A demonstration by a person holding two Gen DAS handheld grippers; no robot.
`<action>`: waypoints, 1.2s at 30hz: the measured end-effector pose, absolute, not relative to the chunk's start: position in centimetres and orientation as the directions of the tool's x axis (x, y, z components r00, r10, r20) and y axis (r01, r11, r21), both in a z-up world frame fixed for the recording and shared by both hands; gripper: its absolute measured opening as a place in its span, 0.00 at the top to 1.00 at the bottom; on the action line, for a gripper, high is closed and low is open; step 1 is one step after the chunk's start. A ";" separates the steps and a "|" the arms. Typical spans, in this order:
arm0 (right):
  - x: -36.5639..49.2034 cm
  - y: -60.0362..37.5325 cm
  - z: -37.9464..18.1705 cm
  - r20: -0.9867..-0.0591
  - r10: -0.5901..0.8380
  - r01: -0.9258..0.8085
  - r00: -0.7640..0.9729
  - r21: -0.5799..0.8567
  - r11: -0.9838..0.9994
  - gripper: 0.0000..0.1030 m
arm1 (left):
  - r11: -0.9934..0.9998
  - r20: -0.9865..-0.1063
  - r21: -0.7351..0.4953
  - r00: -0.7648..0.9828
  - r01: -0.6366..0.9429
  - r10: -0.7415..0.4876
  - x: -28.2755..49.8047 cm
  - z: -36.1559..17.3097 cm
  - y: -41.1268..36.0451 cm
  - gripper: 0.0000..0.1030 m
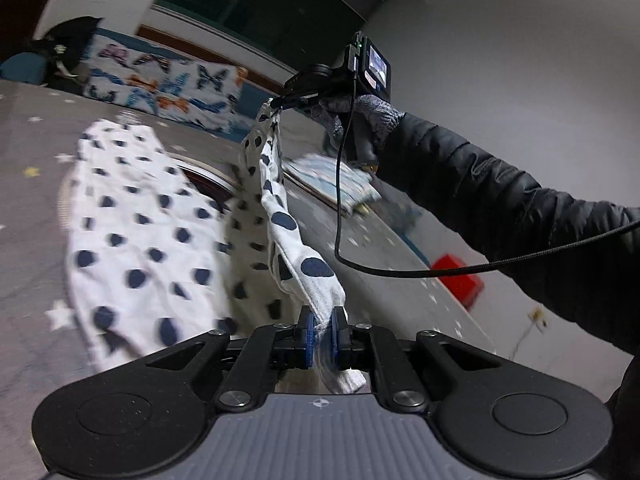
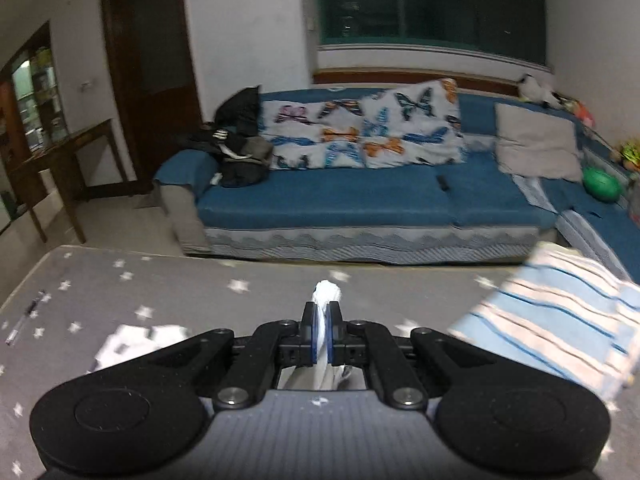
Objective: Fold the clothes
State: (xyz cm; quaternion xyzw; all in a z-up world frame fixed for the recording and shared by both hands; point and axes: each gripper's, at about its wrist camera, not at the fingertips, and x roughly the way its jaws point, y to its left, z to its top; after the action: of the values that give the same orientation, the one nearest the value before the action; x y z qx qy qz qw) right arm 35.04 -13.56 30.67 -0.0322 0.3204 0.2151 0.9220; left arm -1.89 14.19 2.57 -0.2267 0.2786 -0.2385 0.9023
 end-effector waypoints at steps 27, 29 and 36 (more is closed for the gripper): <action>33.0 6.7 25.2 -0.713 0.468 -0.637 0.522 0.039 0.770 0.88 | 0.772 -0.428 -0.619 0.761 0.145 -0.487 -4.8 -0.6 20.8 0.90; 33.7 5.5 25.2 -0.726 0.439 -0.628 0.529 0.013 0.778 0.88 | 0.774 -0.431 -0.616 0.759 0.148 -0.488 -4.7 -0.7 20.7 0.90; 35.5 2.2 22.8 -0.765 0.374 -0.563 0.524 0.019 0.826 0.88 | 0.789 -0.449 -0.600 0.759 0.136 -0.472 -4.1 -0.7 20.4 0.89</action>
State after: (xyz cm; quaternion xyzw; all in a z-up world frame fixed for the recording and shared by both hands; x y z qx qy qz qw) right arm 35.45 2.17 22.83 -0.1162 0.4058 0.2708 0.8652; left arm -4.08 20.38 -0.71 -0.2774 0.3029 -0.1695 0.8959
